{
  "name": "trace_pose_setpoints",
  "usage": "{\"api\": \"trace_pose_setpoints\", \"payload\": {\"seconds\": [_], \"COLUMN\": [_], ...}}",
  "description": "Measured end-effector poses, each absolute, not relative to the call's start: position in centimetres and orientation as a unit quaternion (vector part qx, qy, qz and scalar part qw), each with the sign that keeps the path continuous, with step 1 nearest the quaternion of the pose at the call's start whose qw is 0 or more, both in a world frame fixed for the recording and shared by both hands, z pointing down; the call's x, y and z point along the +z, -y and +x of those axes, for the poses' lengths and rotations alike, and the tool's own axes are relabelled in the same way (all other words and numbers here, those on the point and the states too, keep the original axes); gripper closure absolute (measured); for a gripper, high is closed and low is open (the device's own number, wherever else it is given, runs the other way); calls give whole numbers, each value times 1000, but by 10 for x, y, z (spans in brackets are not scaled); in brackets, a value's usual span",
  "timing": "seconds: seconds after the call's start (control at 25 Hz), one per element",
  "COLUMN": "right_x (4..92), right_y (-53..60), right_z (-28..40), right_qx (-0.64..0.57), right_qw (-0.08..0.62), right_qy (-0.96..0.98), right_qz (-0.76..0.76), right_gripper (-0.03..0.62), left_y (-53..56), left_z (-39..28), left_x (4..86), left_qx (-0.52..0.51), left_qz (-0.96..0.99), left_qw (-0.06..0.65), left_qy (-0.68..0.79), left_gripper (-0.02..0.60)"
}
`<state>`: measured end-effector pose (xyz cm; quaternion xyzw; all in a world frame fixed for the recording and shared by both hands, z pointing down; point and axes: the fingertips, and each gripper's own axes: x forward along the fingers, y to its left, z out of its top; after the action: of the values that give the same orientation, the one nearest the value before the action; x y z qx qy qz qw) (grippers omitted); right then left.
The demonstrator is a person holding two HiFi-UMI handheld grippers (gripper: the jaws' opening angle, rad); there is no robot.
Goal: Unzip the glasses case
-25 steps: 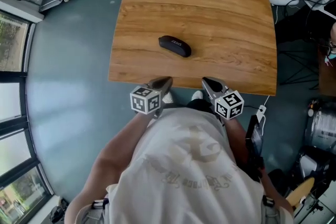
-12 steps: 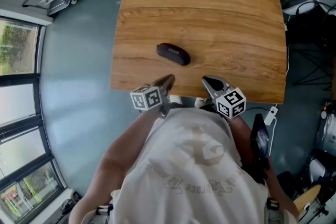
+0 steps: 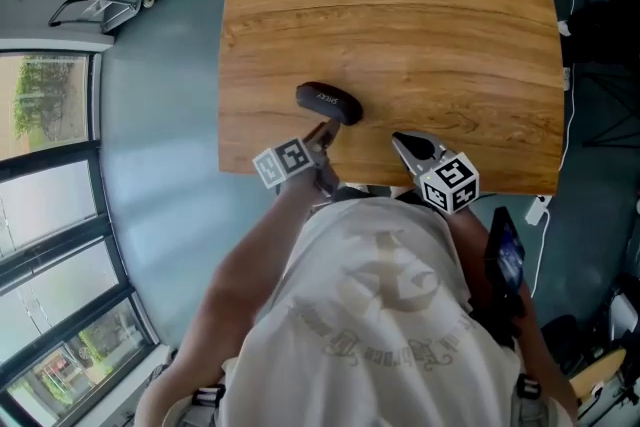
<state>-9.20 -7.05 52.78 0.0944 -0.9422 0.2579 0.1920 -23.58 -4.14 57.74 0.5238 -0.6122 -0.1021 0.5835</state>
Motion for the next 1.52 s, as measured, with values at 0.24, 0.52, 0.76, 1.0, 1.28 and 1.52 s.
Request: {"api": "trace_pose_setpoints", "payload": {"seconds": [0.24, 0.52, 0.76, 1.0, 1.28, 1.52], "right_x": [524, 527, 528, 531, 534, 546], "right_y": [83, 92, 103, 112, 98, 65], "right_z": [-87, -80, -66, -63, -77, -89], "right_qx": [271, 291, 299, 302, 281, 233], "right_qw": [178, 165, 154, 149, 168, 217], "right_qy": [941, 936, 934, 933, 939, 946], "right_qz": [98, 111, 122, 128, 104, 62], "right_gripper": [586, 586, 586, 586, 586, 586], "left_y": [58, 83, 86, 88, 76, 55], "left_z": [-252, -261, -257, -254, -247, -232], "left_x": [591, 607, 622, 620, 616, 612], "left_qx": [-121, -70, -26, -46, -89, -98], "left_qz": [445, 409, 391, 397, 419, 434], "left_qw": [615, 632, 652, 663, 672, 681], "left_qy": [640, 655, 649, 633, 604, 581], "left_gripper": [210, 161, 164, 197, 230, 241]}}
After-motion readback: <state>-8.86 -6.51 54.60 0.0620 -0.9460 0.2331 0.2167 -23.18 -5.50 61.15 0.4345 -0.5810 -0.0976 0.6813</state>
